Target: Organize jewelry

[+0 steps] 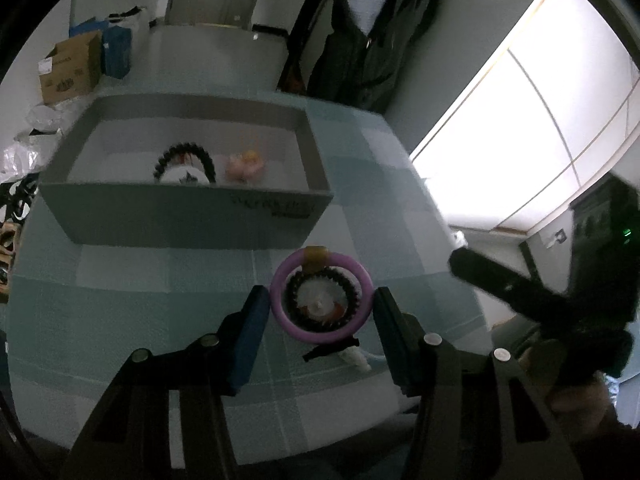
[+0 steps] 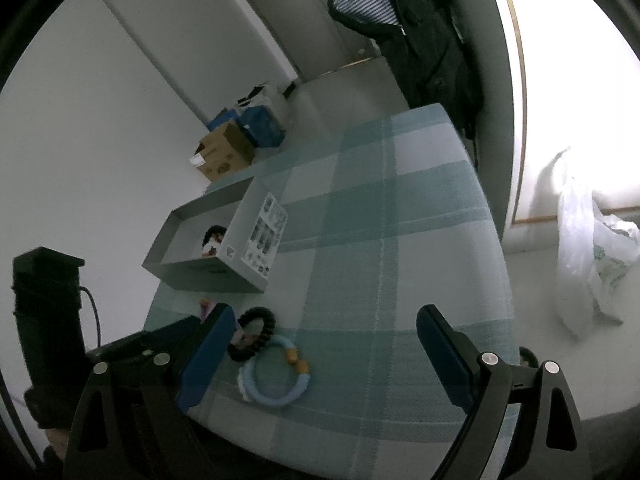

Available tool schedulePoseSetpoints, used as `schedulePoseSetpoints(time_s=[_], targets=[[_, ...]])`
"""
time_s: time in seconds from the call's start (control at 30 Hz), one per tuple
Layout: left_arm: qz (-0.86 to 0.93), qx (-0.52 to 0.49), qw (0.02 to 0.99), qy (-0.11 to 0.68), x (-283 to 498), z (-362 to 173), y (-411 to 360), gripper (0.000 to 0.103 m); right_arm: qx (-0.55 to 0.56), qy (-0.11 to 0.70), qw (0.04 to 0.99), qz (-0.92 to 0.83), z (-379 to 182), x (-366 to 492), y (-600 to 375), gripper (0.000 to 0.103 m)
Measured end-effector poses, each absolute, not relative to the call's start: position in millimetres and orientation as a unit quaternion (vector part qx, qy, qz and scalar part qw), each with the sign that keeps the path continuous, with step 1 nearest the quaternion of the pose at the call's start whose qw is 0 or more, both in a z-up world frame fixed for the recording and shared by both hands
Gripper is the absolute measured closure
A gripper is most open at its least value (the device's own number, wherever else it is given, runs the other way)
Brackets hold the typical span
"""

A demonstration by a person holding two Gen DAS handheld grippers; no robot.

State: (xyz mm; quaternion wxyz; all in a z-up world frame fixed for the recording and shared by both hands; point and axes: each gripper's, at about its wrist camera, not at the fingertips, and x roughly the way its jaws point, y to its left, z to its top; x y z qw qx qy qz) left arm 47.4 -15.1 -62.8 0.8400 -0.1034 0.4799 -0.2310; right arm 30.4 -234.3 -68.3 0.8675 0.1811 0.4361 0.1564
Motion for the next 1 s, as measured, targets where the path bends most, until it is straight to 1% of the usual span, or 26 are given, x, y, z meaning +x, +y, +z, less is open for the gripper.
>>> schedulePoseSetpoints(time_s=[0.13, 0.27, 0.37, 0.43, 0.47, 0.6, 0.67, 0.7, 0.77, 0.83, 0.87, 0.93, 1.0], targets=[[-0.231, -0.124, 0.852, 0.452, 42, -47, 3, 0.055, 0.178, 0.439, 0.859, 0.196, -68, 29, -225, 0.011], [-0.220, -0.147, 0.857, 0.443, 42, -41, 25, 0.055, 0.162, 0.431, 0.852, 0.248, -64, 25, -206, 0.011], [-0.210, -0.167, 0.860, 0.434, 43, -37, 39, 0.055, 0.144, 0.430, 0.848, 0.275, -65, 22, -189, 0.016], [-0.205, -0.178, 0.863, 0.425, 42, -33, 47, 0.055, 0.126, 0.433, 0.845, 0.287, -66, 23, -177, 0.025], [-0.203, -0.183, 0.864, 0.422, 43, -32, 50, 0.055, 0.116, 0.435, 0.844, 0.292, -67, 23, -170, 0.027], [-0.184, -0.185, 0.870, 0.418, 47, -34, 54, 0.055, 0.095, 0.446, 0.837, 0.302, -74, 26, -153, 0.041], [-0.179, -0.189, 0.869, 0.422, 47, -36, 58, 0.055, 0.084, 0.448, 0.839, 0.295, -76, 28, -147, 0.045], [-0.179, -0.192, 0.867, 0.423, 46, -36, 60, 0.055, 0.082, 0.448, 0.840, 0.293, -77, 29, -145, 0.050], [-0.177, -0.195, 0.867, 0.423, 46, -37, 63, 0.055, 0.075, 0.450, 0.843, 0.285, -79, 31, -140, 0.055], [-0.175, -0.191, 0.869, 0.423, 46, -36, 65, 0.055, 0.068, 0.451, 0.846, 0.276, -82, 34, -136, 0.063], [-0.174, -0.189, 0.869, 0.422, 45, -36, 66, 0.055, 0.064, 0.451, 0.848, 0.272, -83, 35, -134, 0.065], [-0.173, -0.187, 0.870, 0.421, 46, -36, 67, 0.055, 0.056, 0.452, 0.850, 0.264, -84, 38, -131, 0.077], [-0.172, -0.187, 0.870, 0.422, 45, -36, 69, 0.055, 0.050, 0.454, 0.852, 0.255, -86, 41, -130, 0.085]])
